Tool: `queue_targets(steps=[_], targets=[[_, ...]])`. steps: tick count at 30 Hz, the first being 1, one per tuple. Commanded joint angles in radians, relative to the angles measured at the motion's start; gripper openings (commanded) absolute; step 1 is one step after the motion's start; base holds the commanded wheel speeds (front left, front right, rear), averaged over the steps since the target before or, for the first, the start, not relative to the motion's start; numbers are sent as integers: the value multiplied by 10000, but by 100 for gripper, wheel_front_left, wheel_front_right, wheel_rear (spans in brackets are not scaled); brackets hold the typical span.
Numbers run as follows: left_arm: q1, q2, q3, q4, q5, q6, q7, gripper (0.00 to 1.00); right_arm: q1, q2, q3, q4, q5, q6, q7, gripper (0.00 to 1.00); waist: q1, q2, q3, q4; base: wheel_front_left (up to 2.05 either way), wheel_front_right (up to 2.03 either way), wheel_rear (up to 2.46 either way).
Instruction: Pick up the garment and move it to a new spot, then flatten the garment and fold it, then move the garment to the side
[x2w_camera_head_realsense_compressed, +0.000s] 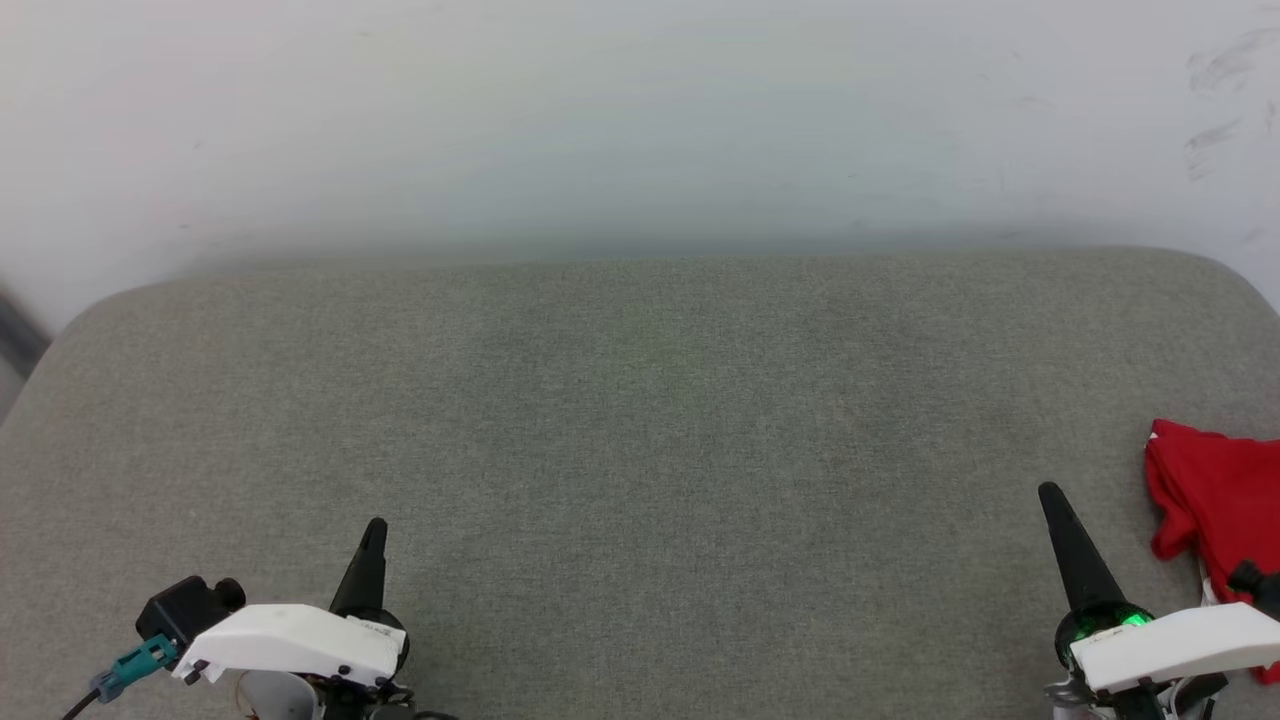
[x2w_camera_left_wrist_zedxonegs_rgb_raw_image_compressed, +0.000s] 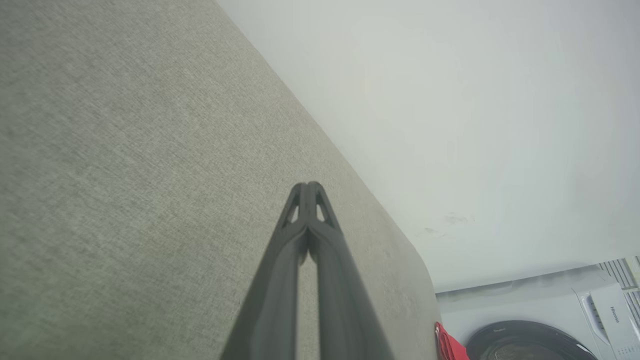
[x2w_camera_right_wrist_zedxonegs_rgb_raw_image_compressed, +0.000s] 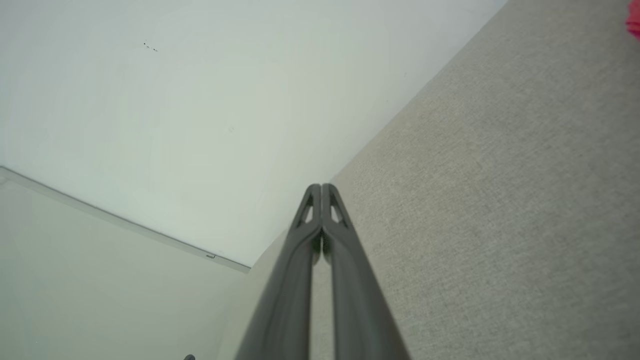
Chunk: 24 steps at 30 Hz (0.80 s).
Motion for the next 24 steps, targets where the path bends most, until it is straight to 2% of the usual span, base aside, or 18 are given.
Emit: queue_targets(steps=[1,24], targets=[[-277,-29,177,-61,-266,-132,76,0,-324,-72,-22,3,370,0,1,0,-1,0,5,4,0,0,0],[-428,-566,1100,80,-2219,-837,727,0,-755,-58,-138,720,2930,-1,70,0,-1,0,74,53,0,0,0]])
